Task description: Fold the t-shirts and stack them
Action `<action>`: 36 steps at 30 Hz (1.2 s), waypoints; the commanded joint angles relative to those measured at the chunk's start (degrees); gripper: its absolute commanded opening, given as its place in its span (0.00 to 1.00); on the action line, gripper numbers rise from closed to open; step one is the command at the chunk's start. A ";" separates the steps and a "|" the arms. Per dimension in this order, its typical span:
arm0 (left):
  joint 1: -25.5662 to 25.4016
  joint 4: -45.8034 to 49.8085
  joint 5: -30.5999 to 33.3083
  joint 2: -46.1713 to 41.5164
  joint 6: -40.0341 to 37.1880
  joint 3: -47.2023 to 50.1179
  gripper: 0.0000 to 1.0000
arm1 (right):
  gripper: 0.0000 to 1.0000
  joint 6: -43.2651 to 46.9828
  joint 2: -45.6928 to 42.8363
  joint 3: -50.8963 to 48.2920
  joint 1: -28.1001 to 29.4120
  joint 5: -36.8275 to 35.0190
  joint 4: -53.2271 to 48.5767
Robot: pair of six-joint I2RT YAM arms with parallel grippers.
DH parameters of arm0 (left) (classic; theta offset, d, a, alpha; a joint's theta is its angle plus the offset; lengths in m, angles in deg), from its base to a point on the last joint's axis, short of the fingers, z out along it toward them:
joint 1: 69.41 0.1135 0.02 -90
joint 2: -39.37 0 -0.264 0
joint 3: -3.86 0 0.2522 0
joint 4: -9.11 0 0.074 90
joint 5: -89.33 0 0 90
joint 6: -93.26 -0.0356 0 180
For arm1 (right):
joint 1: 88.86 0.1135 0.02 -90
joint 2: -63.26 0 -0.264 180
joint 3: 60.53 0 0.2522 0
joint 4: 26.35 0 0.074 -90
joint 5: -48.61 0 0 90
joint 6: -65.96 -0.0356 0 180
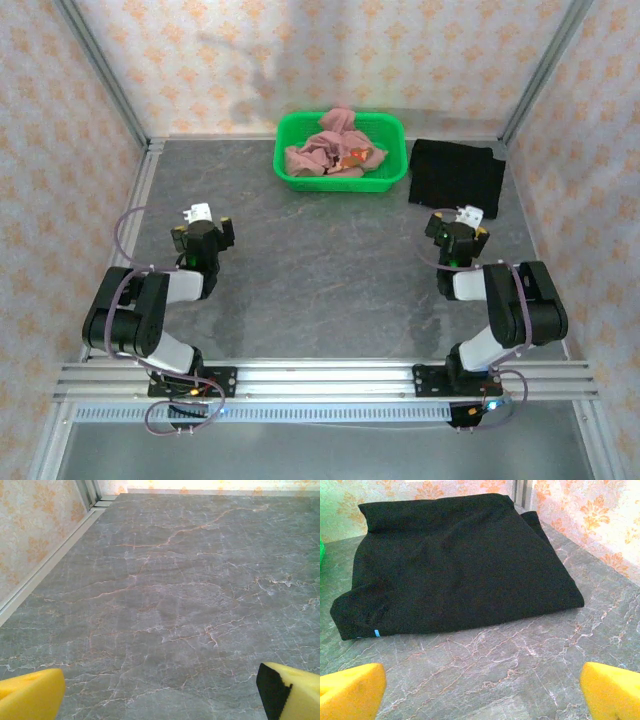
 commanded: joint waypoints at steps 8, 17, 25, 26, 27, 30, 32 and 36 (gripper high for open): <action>-0.06 -1.29 1.89 -1.22 0.72 0.04 1.00 | 0.99 -0.53 0.13 -0.48 0.12 -1.05 1.93; -0.12 -1.29 1.89 -1.21 0.73 0.04 1.00 | 0.99 -0.50 0.19 -0.48 0.12 -1.04 1.93; -0.93 10.73 1.78 -5.14 -0.48 -5.74 1.00 | 0.99 0.52 -7.56 1.43 0.11 2.71 -7.84; -1.01 19.87 1.78 -6.88 -0.33 -11.05 1.00 | 0.99 -0.02 -11.80 4.09 0.12 4.08 -17.19; -1.03 30.11 1.76 -8.35 1.62 -16.87 1.00 | 0.99 -1.68 -16.94 7.62 0.12 5.08 -29.73; -1.22 50.17 -4.81 -8.97 8.65 -32.53 1.00 | 0.99 -7.11 -27.52 14.13 0.20 11.56 -50.11; -1.53 59.87 -8.56 -6.40 14.42 -42.14 1.00 | 0.99 -10.79 -31.62 18.30 0.38 15.14 -59.86; -2.31 74.12 -15.88 4.83 21.96 -61.75 1.00 | 0.99 -16.44 -32.01 26.48 0.55 23.38 -68.51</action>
